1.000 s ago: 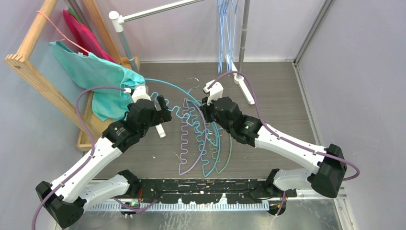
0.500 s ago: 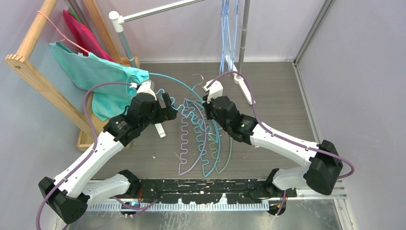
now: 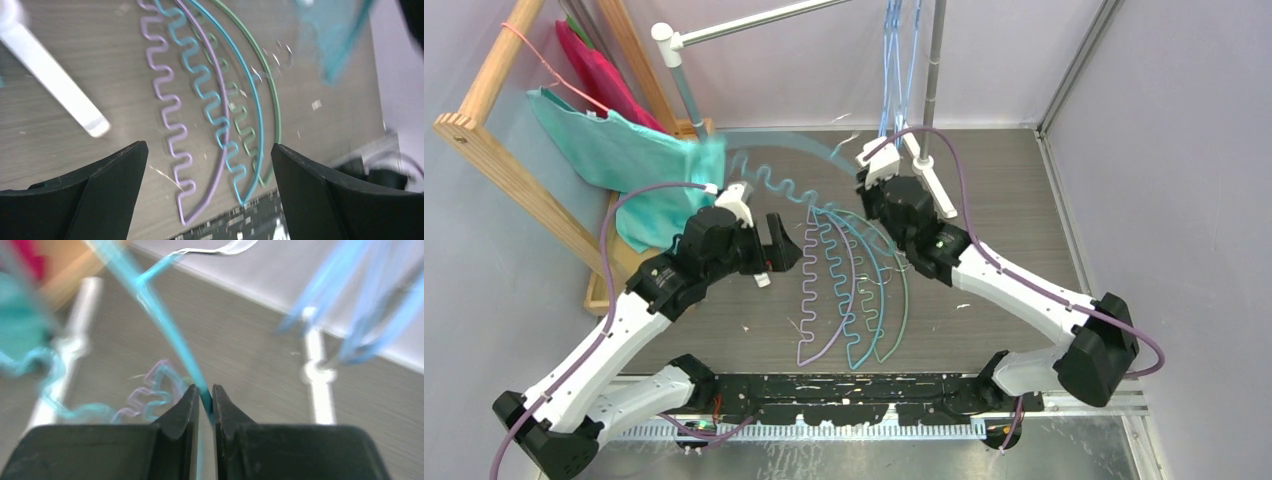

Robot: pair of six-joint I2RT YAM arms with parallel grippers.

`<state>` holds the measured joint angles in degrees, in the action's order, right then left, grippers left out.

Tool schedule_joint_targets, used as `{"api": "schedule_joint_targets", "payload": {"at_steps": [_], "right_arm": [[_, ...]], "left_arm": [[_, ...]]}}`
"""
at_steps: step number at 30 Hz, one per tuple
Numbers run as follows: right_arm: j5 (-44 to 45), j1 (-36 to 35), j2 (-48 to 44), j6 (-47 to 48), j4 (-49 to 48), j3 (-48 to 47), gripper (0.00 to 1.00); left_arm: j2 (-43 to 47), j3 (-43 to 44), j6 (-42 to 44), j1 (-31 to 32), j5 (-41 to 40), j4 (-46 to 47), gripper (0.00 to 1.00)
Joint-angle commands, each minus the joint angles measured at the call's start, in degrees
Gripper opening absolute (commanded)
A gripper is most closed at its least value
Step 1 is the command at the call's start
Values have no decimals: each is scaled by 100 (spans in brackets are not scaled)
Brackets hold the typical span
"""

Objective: Organize the hangers

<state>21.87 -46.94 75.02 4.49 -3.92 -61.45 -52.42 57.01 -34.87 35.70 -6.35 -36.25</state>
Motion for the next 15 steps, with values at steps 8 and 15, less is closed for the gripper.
{"api": "schedule_joint_targets", "payload": {"at_steps": [8,15], "right_arm": [[824,1213,526,151,-1008,-810,1],[222,1213,118,6,-795,-371,1]], "left_arm": [[590,-283,705,164,1964,-625,98],[738,-520,671,165,1633,-627,98]]}}
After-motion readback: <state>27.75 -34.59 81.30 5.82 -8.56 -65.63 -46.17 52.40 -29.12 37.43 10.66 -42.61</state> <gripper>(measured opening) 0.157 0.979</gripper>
